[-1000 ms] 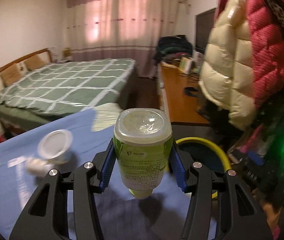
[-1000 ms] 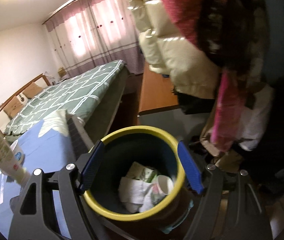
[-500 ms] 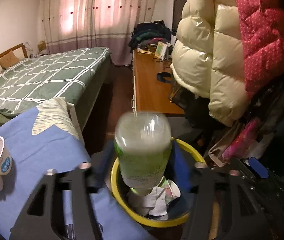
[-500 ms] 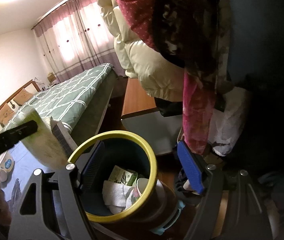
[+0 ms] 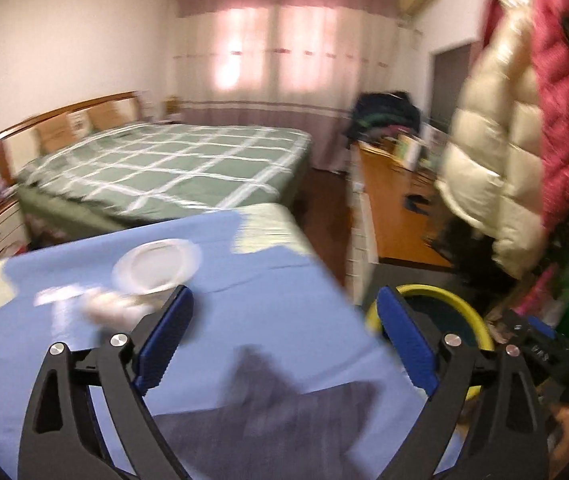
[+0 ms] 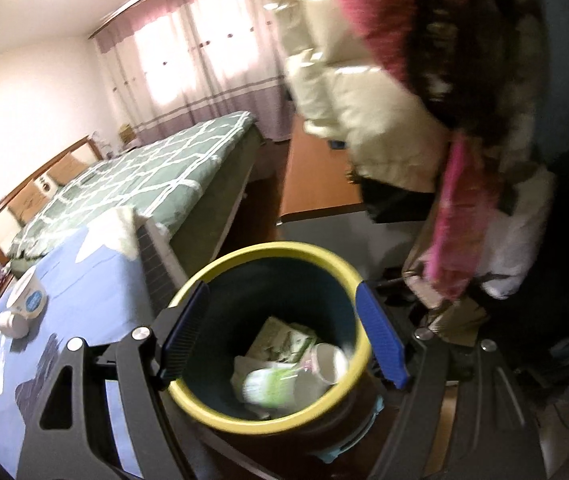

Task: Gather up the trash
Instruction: 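Reach for and grasp the white pill bottle with the right gripper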

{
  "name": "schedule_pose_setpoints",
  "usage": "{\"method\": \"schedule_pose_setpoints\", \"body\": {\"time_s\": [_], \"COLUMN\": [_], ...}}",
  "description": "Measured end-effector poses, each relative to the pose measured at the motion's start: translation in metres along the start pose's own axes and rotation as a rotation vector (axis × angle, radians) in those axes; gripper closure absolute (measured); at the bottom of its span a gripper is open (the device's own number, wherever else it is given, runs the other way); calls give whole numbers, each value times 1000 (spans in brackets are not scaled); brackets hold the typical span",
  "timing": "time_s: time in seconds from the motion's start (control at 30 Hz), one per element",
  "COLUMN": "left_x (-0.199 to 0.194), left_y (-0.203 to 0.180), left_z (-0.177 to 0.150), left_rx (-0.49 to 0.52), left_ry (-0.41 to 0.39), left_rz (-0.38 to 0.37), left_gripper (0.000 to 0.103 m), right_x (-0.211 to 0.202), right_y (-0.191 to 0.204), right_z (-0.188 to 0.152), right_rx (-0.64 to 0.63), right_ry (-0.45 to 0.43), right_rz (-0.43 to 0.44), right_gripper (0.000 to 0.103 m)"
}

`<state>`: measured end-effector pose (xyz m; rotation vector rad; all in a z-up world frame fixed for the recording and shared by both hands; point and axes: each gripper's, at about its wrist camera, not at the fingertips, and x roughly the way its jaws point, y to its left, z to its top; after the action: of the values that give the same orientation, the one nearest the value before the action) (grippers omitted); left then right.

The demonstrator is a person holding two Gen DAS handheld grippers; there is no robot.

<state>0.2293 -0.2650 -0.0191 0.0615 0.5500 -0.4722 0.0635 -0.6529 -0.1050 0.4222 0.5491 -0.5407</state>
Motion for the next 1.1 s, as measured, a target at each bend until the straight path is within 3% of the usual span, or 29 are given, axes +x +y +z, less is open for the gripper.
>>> {"method": "schedule_pose_setpoints", "body": {"time_s": [0.2,0.33,0.5,0.83,1.1], "left_x": [-36,-53,-62,-55,-77], "left_y": [117,190,255,292,307], "left_z": [-25,-42,-58,-89,-95], "left_rx": [-127,-216,-251,-363,-467], "left_ry": [-32,-36,-58,-35,-84], "left_rz": [230,347,467,466,539], "left_gripper": [11,11,11,11,11], "right_x": [3,5,6,23,40], "right_y": [55,100,162,302,390], "right_z": [-6,-9,-9,-35,-74], "right_rx": [-86,-146,-221,-373,-378], "right_ry": [27,45,71,175,249], "right_rz": [68,132,221,405,409], "right_gripper": [31,31,31,31,24]}}
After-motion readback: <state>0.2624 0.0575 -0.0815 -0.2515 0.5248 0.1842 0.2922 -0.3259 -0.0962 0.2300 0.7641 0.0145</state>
